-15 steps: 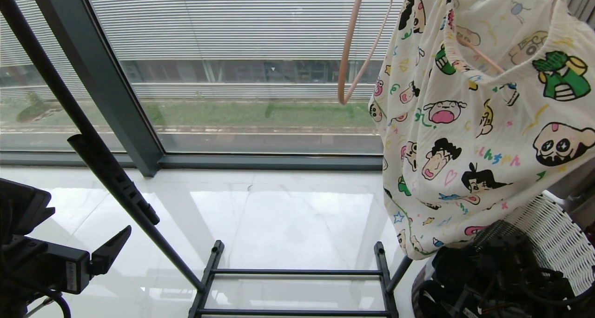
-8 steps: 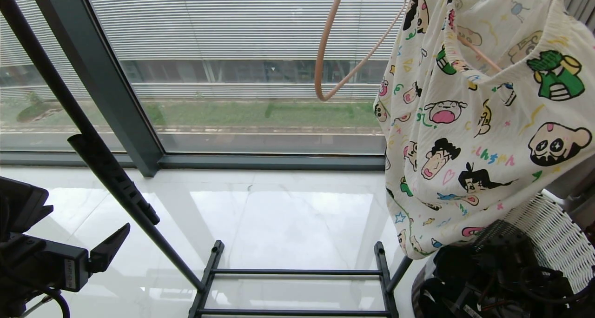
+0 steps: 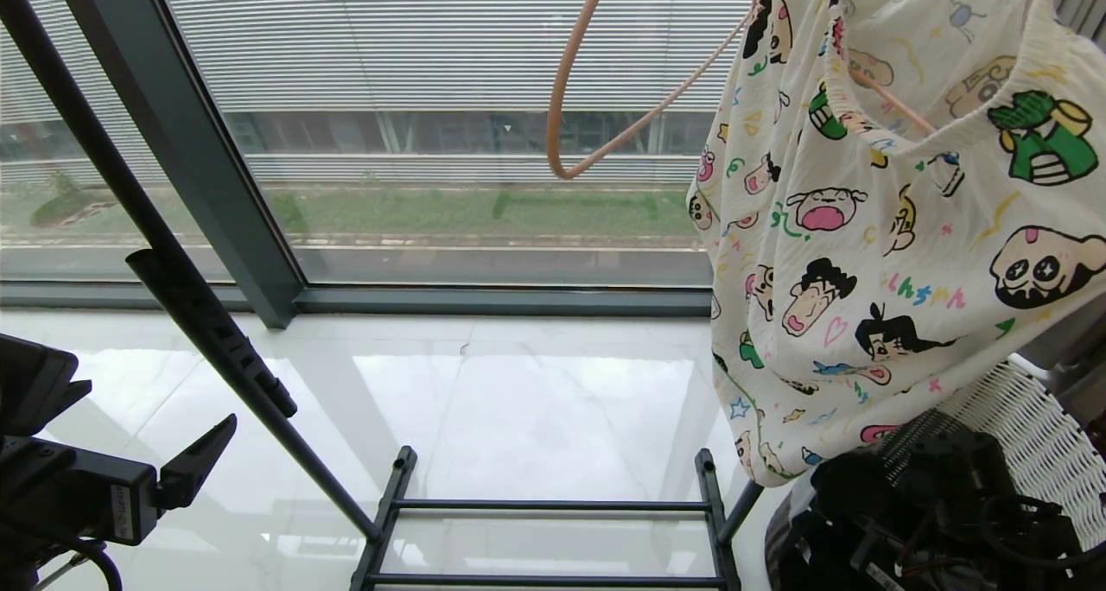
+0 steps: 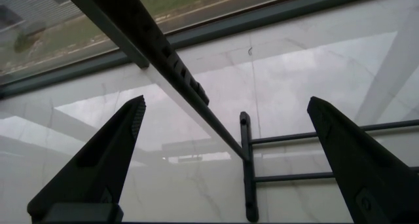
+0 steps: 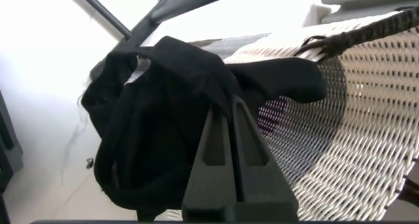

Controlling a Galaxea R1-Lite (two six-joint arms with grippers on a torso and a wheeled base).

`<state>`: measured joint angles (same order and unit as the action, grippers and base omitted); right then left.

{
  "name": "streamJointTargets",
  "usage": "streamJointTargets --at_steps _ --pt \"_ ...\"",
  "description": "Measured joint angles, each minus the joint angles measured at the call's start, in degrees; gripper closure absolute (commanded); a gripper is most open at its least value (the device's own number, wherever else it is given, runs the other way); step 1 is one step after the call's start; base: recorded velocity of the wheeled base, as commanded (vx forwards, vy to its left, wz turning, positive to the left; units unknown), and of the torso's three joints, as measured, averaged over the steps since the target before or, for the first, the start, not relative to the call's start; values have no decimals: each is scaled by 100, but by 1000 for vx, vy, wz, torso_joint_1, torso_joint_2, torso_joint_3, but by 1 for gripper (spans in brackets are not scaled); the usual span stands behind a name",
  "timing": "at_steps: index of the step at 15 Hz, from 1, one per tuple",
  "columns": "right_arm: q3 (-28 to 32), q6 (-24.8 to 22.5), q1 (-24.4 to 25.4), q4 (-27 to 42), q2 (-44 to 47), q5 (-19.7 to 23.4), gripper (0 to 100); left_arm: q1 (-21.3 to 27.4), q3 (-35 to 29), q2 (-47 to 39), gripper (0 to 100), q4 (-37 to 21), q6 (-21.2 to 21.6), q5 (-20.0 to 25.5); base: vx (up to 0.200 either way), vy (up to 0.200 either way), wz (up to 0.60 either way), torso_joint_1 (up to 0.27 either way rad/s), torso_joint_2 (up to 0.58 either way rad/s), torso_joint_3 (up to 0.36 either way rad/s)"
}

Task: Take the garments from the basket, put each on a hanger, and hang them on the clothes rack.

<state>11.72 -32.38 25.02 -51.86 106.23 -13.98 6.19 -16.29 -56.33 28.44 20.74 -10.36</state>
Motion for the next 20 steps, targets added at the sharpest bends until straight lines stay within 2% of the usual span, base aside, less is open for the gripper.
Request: streamJointTargets --at_steps 3,5,7,8,11,13,16,20 --pt "41 -229 116 16 -383 0 100 13 30 110 0 0 17 0 0 0 0 0 0 0" --pt "308 -372 336 145 -712 0 100 13 37 140 0 0 121 2 0 0 0 0 0 0" --pt "761 -443 655 758 -1078 -5 100 15 39 166 0 0 435 2 0 0 0 0 0 0" --pt "1052 -457 812 1282 -1265 -13 100 20 39 176 0 0 490 5 0 0 0 0 0 0" --pt "2169 -464 1263 2945 -1830 -27 100 41 35 190 0 0 510 10 0 0 0 0 0 0" --pt "2910 -453 1608 3790 -2109 -29 100 45 30 201 0 0 556 10 -100 0 0 1 1 1" --pt "3751 -444 2176 4495 -2285 -29 100 50 129 208 0 -4 624 10 -200 0 0 2 2 -1" --pt "4158 -443 2586 4702 -2282 -30 100 227 152 247 0 0 611 10 -200 0 0 -1 1 4"
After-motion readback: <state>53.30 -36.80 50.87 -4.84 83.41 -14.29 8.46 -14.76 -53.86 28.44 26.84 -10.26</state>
